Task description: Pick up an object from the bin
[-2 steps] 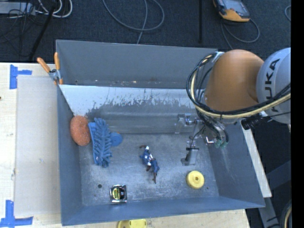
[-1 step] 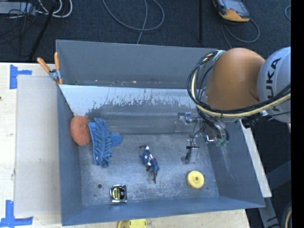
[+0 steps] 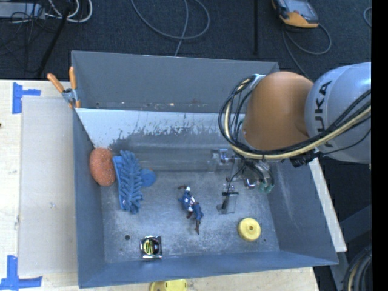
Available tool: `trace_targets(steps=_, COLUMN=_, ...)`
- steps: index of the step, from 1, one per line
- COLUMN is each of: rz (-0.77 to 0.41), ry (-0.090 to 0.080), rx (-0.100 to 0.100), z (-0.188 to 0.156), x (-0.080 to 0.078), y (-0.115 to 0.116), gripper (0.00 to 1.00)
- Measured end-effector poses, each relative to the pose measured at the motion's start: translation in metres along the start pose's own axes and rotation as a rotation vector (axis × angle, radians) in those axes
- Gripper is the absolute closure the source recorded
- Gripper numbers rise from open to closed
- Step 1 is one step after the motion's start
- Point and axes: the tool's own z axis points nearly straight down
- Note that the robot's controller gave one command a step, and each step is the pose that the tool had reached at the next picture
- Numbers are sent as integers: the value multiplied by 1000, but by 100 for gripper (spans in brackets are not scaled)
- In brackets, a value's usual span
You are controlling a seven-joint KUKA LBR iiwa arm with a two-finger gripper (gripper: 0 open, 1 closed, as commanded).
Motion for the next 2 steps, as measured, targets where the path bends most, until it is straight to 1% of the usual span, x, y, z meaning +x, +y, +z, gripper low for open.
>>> trace_targets(steps=1, rz=-8, ry=4, rx=-2, z=39, x=-9, y=19, gripper=0)
trace_targets(steps=2, rz=45, ry=3, rx=-2, z=64, x=-26, y=36, gripper=0)
